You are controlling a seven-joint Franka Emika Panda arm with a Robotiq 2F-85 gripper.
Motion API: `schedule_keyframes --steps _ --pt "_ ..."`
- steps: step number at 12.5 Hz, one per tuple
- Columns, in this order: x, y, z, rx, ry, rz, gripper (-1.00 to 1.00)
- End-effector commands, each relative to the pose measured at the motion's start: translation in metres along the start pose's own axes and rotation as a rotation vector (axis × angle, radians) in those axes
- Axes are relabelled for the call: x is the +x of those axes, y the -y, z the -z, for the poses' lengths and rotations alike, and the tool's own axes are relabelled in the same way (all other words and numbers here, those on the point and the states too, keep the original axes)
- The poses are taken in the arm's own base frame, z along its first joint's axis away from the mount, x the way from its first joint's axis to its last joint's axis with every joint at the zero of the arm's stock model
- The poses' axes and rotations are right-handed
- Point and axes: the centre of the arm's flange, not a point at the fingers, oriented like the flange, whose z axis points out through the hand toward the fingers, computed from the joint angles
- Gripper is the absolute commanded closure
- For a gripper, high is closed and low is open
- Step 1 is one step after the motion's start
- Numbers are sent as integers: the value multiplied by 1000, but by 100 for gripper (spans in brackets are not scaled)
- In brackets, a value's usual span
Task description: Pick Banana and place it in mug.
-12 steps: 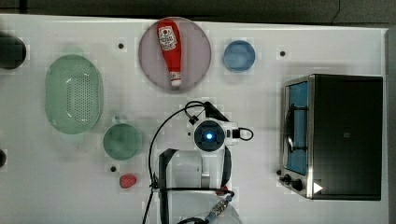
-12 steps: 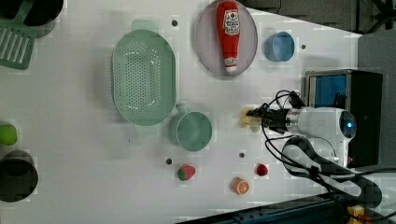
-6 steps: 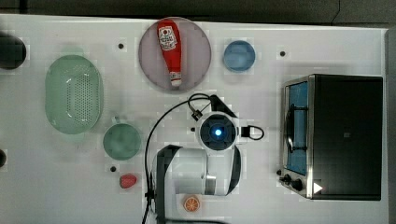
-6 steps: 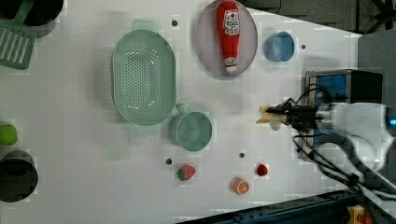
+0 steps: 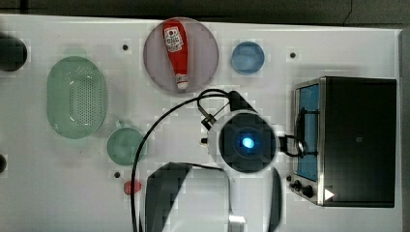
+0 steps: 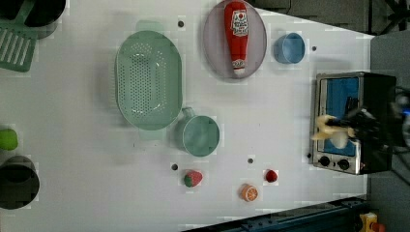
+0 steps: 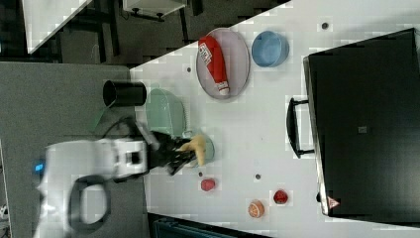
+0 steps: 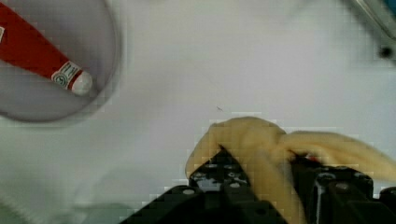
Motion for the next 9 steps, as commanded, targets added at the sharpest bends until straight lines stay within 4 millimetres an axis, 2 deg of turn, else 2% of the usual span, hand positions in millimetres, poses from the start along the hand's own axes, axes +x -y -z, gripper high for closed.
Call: schedule_keyframes --steps 1,4,6,9 --pt "-15 17 53 11 -12 38 32" --pt "-61 56 73 3 -37 40 32" --pt "-100 83 71 -13 -49 -3 32" --pt "-162 120 56 -25 -21 11 32"
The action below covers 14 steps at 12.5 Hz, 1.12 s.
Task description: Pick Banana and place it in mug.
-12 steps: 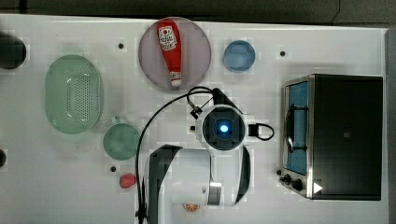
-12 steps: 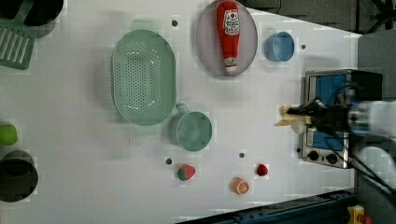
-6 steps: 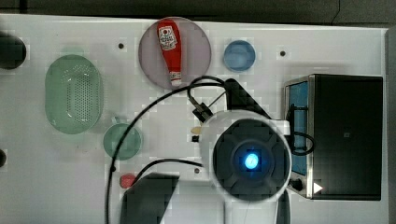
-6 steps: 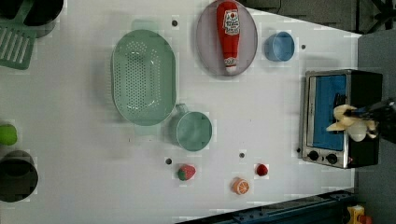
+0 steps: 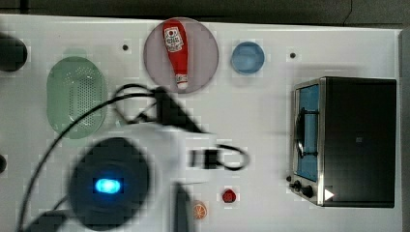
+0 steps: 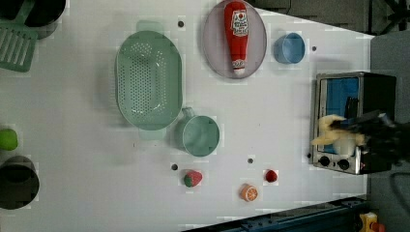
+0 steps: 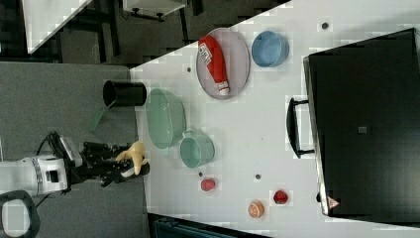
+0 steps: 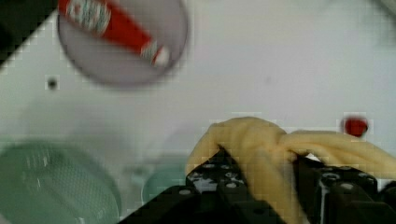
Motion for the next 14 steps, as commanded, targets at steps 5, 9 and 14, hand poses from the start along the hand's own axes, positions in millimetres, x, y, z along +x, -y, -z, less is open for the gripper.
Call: schedule_keyframes --steps 5,9,14 --pt "-112 72 -87 -64 106 -115 32" --pt "-125 82 -166 -22 113 -212 32" --pt "-115 89 -247 -13 144 -216 32"
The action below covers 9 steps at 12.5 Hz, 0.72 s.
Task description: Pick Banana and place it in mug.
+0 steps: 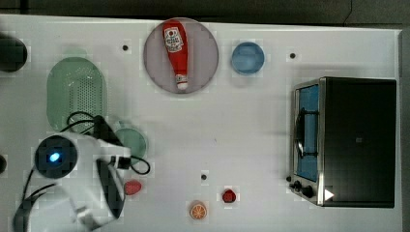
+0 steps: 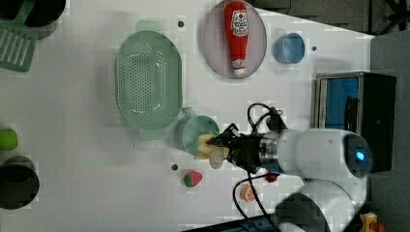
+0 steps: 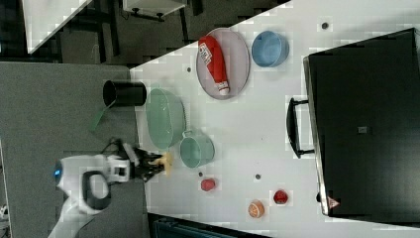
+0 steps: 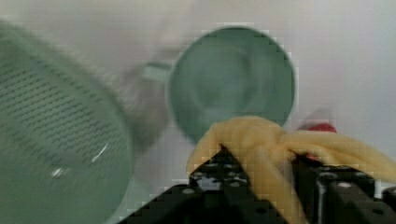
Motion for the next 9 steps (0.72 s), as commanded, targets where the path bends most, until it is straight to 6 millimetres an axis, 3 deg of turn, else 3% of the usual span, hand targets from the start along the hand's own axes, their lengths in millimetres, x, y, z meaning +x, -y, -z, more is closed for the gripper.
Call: schedule_keyframes --steps 1,4,7,9 --pt "24 7 -19 31 -13 -64 24" --pt "30 10 -36 50 -15 -60 -40" --pt "34 9 -21 56 -31 -68 -100" --pt "36 10 8 90 -58 -73 -100"
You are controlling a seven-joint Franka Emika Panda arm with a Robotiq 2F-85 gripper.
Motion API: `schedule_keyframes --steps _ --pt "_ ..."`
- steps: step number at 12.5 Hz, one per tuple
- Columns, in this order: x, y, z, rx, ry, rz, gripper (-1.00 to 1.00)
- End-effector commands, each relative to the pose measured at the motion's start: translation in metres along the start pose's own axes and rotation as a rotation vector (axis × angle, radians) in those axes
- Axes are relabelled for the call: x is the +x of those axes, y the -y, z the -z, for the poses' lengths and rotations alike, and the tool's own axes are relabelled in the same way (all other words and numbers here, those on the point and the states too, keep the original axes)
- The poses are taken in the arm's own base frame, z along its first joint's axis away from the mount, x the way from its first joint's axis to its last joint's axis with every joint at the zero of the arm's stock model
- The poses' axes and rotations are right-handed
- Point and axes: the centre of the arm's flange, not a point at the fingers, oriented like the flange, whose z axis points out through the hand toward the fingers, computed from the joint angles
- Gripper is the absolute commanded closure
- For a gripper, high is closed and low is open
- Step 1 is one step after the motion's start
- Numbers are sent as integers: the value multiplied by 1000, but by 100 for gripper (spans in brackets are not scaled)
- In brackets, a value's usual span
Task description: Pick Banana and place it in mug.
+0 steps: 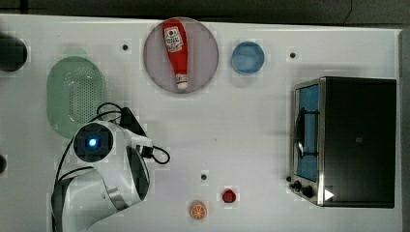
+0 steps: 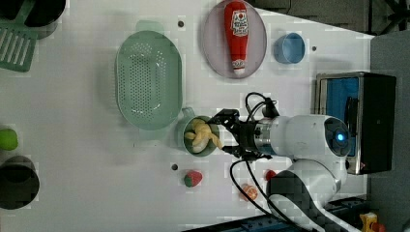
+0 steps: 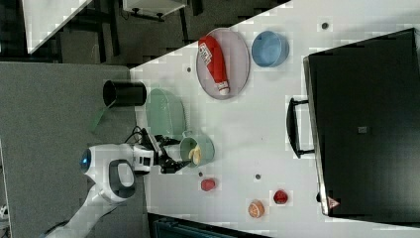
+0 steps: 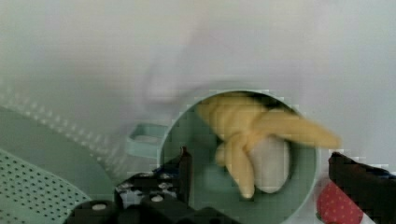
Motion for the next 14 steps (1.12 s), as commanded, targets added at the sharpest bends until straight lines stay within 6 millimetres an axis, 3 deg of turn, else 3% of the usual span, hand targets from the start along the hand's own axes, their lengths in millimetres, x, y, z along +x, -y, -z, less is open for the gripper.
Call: schedule_keyframes --steps 1,5,9,12,14 --pt "-5 11 68 81 -52 -26 -100" --pt "28 -11 173 41 -107 -85 -100" --pt "101 -48 275 39 -99 -39 -100" --pt "159 -84 330 47 -81 -57 -100" --pt "194 -108 354 63 -80 -52 -100"
